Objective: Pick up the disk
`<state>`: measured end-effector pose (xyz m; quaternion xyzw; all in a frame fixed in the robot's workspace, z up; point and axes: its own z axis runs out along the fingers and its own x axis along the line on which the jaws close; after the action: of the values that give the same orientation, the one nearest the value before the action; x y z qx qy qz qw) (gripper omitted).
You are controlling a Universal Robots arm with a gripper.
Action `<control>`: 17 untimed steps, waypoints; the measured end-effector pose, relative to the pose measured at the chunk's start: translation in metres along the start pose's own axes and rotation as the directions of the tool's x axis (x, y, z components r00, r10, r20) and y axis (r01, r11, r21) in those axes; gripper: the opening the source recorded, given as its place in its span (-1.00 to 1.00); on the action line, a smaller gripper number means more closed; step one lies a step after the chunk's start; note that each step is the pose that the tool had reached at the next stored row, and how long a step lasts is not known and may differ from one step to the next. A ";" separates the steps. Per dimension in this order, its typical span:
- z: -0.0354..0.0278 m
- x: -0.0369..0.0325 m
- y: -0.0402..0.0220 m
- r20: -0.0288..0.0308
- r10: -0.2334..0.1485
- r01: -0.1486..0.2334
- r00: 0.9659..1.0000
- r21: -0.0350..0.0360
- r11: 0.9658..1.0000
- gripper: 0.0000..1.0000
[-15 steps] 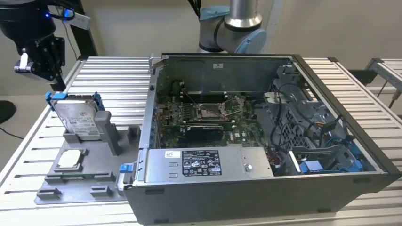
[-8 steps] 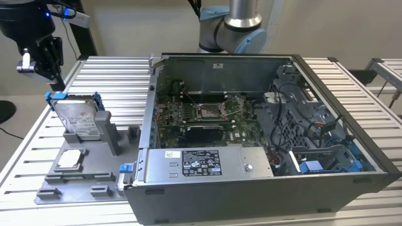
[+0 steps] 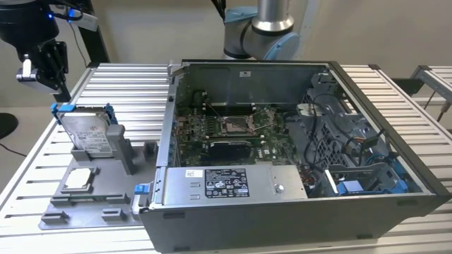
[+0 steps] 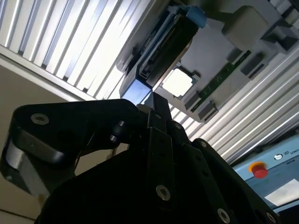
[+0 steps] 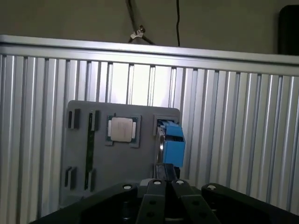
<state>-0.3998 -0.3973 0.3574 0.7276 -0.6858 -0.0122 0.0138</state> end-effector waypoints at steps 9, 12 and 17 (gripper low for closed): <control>0.0007 -0.0003 0.0054 0.001 0.019 -0.019 1.000 -0.001 1.000 -1.00; 0.0007 -0.0002 0.0054 0.001 0.019 -0.019 1.000 -0.001 1.000 1.00; 0.0007 -0.0002 0.0055 0.001 0.020 -0.020 1.000 -0.001 1.000 1.00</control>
<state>-0.4053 -0.3975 0.3569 0.7208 -0.6929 -0.0128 0.0140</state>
